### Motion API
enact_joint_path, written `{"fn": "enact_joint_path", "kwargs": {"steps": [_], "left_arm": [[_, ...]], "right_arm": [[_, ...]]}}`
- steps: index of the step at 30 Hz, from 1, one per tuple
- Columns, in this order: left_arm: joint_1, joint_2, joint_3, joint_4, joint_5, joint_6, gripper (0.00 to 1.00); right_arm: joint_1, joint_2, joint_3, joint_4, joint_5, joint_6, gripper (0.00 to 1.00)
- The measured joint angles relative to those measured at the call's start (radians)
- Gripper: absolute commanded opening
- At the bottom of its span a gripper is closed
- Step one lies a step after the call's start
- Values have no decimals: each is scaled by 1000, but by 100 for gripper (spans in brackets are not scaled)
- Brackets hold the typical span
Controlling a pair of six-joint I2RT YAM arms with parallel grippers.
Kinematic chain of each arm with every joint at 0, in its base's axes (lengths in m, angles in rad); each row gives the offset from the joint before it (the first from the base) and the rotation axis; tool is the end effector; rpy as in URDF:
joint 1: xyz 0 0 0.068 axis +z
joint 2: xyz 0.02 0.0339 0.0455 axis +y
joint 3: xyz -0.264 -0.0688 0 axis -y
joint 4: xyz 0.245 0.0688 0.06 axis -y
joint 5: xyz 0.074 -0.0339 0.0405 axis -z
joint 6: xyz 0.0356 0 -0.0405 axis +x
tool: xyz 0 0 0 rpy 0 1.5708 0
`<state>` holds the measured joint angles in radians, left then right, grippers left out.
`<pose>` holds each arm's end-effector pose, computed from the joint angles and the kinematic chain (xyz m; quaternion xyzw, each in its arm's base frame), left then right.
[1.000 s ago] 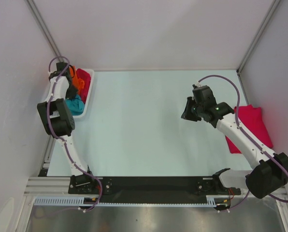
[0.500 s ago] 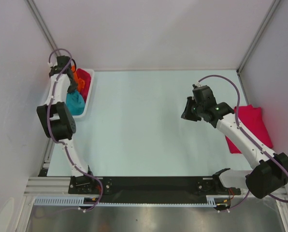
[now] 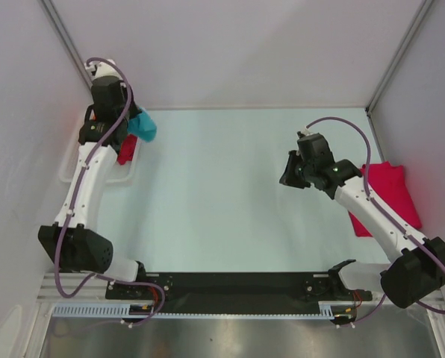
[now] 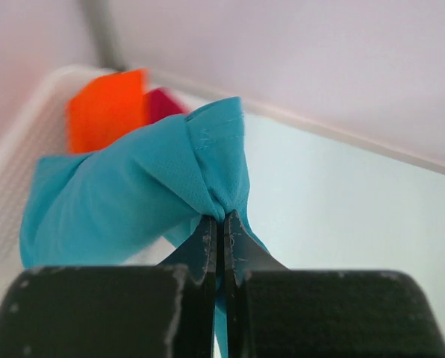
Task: Fold and stack the t-shirts
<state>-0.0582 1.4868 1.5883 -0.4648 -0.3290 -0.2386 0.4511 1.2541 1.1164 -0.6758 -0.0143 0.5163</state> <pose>0.3363 -0.0081 0.4228 -0.1657 0.8004 0.0505 0.5738 0.2374 0.1155 0.3105 0.0276 0.9287 0.1778 0.3242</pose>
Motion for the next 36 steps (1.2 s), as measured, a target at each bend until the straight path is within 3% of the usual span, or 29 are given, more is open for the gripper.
{"fn": "enact_joint_path", "kwargs": {"steps": [6,11,17,20,26,33,34,36], "left_arm": [[-124,-50,-5,58,267,14,0],[-225,-80,-100,81,581,6,0],[-258,-161,-186,95,927,-32,0],[-263,-204,-187,120,1028,-49,0],[-255,-249,-201,98,980,-50,0],[-245,-55,-260,-16,749,-79,0],[-243,-24,-283,-34,726,-85,9],[-242,13,-314,-71,699,-95,43]], "right_arm": [[14,0,-2,3,0,7,14],[25,0,-8,7,0,12,15],[34,0,-18,16,0,23,15],[43,0,-18,22,0,30,14],[61,5,-18,27,0,34,15],[64,4,-27,31,0,34,14],[64,4,-30,31,0,35,15],[65,4,-37,31,0,37,15]]}}
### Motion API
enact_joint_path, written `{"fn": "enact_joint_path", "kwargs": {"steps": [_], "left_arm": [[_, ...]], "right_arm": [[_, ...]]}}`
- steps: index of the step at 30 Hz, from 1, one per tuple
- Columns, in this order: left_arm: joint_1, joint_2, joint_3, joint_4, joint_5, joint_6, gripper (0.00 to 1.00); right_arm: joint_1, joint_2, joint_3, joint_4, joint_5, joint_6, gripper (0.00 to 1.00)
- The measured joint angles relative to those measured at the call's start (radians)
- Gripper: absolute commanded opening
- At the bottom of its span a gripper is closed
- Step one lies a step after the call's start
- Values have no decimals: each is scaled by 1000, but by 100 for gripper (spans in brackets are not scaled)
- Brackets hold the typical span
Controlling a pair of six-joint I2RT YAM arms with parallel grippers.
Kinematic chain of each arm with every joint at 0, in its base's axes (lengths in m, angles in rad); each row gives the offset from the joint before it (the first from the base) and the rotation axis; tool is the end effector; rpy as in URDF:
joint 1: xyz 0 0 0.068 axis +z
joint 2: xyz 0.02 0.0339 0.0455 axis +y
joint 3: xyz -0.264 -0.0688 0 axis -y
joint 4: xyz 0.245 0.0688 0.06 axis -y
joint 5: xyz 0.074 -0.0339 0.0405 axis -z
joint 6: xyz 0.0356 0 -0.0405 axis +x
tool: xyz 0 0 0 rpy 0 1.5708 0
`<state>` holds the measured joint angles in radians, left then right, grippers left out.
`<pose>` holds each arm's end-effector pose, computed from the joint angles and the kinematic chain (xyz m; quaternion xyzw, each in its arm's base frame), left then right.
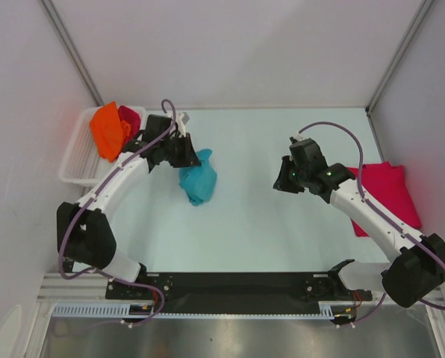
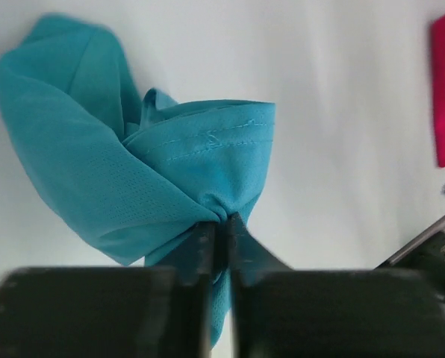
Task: Fold and stack the t-shirts
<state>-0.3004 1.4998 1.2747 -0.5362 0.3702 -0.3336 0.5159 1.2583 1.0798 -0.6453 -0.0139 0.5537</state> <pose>0.3124 -0.1103 0.3067 0.0575 0.9046 -0.2814 0.3150 0.2303 0.1312 0.2998 0.0151 0.9309 0.1915 0.3106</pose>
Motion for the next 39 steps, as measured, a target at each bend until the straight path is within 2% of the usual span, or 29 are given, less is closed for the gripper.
{"fn": "enact_joint_path", "kwargs": {"steps": [1,4,9,18,23,26,31,39], "left_arm": [[0,10,-7,-15,-6,0,63],[0,19,-8,-39,-29,-17,90],[0,15,5,-40,-70,-32,94],[-1,11,-5,-37,-110,-40,94],[-1,11,-5,-92,-294,-84,93],[47,11,-6,-151,-362,-143,92],[215,5,-58,-190,-434,-231,92],[200,-22,-35,-211,-460,-258,91]], "right_arm": [[0,0,-2,0,0,1,15],[0,0,-3,0,0,3,15],[0,0,-3,1,0,3,15],[0,0,-16,13,0,4,14],[0,0,-20,15,0,4,14],[0,0,-24,19,0,4,14],[2,0,-50,29,0,11,14],[3,9,-52,39,-1,15,14]]}}
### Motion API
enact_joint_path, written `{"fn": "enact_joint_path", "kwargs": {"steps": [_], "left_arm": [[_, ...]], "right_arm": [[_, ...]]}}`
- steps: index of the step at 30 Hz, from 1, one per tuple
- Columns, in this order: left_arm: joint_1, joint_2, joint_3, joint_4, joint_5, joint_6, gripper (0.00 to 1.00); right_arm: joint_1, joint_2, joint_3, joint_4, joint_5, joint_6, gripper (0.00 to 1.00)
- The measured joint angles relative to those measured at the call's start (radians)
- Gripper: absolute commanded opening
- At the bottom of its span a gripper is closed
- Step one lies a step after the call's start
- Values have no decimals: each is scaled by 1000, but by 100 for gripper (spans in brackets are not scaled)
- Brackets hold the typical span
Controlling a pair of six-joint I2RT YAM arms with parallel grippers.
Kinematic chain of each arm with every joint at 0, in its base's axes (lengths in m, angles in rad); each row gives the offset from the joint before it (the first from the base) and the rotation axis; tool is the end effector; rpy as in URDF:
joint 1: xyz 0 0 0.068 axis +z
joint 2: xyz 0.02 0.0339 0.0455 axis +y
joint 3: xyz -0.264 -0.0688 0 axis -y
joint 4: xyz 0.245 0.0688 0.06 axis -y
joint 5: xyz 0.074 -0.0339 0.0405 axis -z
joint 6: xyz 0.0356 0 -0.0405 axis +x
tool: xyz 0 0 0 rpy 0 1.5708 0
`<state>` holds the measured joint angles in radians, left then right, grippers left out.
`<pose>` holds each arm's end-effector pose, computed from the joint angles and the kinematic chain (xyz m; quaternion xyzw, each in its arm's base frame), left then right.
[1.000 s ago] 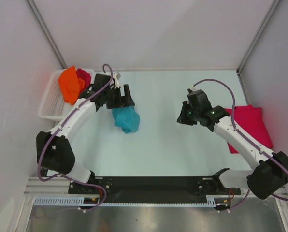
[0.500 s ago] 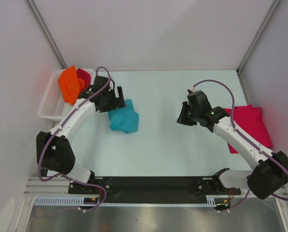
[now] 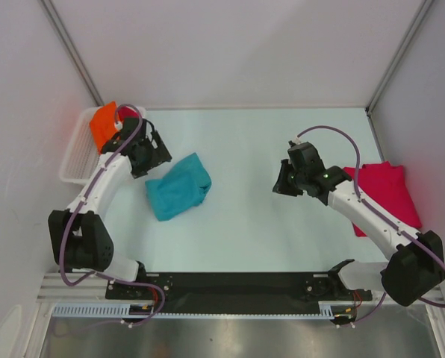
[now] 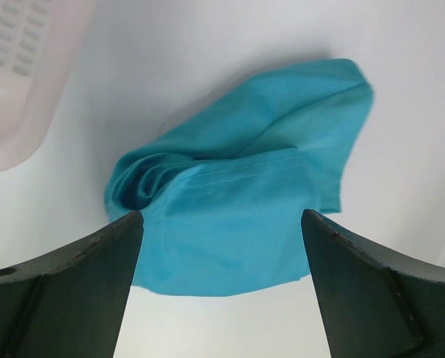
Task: Fold and stack the t-shirts
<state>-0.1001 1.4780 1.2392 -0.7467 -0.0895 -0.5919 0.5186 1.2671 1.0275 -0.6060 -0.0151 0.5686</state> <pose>0.3070 -0.0276 0.2855 -0.2454 0.9246 -0.0574 0.2856 0.2307 0.1323 0.2835 0.0207 0.9347 0.1895 0.2999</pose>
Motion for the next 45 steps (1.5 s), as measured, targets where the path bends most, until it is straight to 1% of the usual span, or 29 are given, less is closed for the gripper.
{"fn": "enact_joint_path", "kwargs": {"steps": [4,6,12,16,18,19,20,21,27,34,36,37,39,40,41,45], "left_arm": [[-47,5,16,68,28,21,91],[-76,31,16,114,48,34,91],[-113,221,16,267,114,66,89],[-114,310,16,315,147,78,87],[-114,329,16,319,156,78,78],[-114,329,16,319,163,78,67],[-115,328,16,323,174,79,21],[-116,327,16,330,181,80,0],[-133,311,8,339,218,75,0],[-161,231,-30,323,224,70,0],[-168,212,-33,314,222,69,18],[-171,204,-33,313,218,69,38],[-173,198,-33,309,208,72,52],[-175,198,-33,305,204,75,57],[-175,199,-32,296,197,72,59],[-187,218,-19,254,158,72,61]], "right_arm": [[2,1,0,2,0,0,14],[3,2,0,6,0,0,14],[4,3,0,5,0,0,14],[4,2,0,-3,14,-3,15],[2,0,0,-11,26,-6,15],[0,-1,0,-13,28,-7,15],[-3,-2,0,-14,30,-9,15],[-5,-2,0,-14,31,-10,14],[-11,-1,0,-9,29,-12,14],[-11,-1,-5,-1,26,-12,14],[-11,-1,-13,1,26,-12,14],[-11,-1,-16,1,26,-12,14],[-11,-2,-24,1,26,-12,14],[-11,-3,-27,2,26,-12,14],[-11,-5,-30,2,26,-12,14],[-13,-18,-39,2,26,-12,14]]}}
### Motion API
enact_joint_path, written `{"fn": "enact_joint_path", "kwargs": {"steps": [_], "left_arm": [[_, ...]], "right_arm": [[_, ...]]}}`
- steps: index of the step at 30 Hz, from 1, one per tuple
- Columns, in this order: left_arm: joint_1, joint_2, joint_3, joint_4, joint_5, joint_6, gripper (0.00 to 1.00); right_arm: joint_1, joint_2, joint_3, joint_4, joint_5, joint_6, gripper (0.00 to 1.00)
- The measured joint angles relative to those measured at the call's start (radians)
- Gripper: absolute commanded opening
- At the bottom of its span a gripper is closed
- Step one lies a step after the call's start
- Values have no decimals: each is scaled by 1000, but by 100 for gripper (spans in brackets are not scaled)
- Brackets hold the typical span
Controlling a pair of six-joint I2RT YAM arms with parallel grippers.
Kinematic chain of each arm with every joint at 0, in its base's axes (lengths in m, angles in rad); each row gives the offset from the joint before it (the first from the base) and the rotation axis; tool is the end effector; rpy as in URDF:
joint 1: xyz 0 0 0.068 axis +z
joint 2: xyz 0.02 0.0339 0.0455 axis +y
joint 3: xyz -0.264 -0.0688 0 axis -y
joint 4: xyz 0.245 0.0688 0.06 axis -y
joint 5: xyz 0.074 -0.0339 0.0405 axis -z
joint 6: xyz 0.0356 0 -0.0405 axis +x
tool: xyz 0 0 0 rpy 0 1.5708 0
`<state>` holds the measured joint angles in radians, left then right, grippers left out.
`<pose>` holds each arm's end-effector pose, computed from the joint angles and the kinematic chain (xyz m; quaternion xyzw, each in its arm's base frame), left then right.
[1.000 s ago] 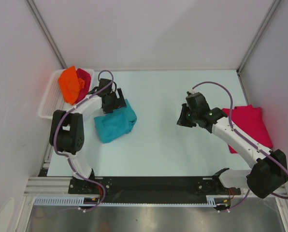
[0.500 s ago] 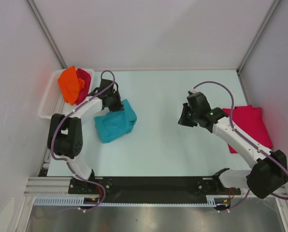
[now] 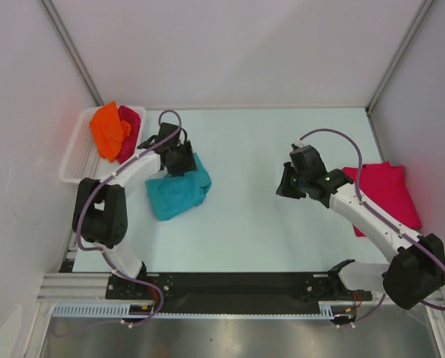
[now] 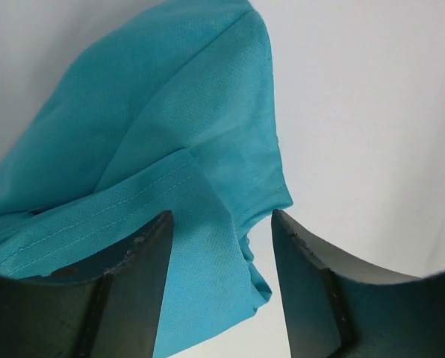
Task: Fold and stack the t-shirts
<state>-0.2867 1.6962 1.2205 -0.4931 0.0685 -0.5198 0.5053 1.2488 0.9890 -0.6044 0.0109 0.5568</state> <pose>0.3449 -0.1042 0.2263 -0.1009 0.9492 -0.1464 0.2597 0.2275 0.1254 0.2756 0.0260 0.9379 0.1708 0.3009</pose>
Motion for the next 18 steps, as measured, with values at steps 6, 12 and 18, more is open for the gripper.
{"fn": "enact_joint_path", "kwargs": {"steps": [6,12,18], "left_arm": [[-58,64,37,-58,-92,8,22],[-90,103,47,-114,-137,24,0],[-91,88,45,-151,-179,23,0]], "right_arm": [[-6,-8,-6,0,0,0,14],[-10,-8,-8,1,0,0,14],[-11,-7,-10,7,0,0,14]]}}
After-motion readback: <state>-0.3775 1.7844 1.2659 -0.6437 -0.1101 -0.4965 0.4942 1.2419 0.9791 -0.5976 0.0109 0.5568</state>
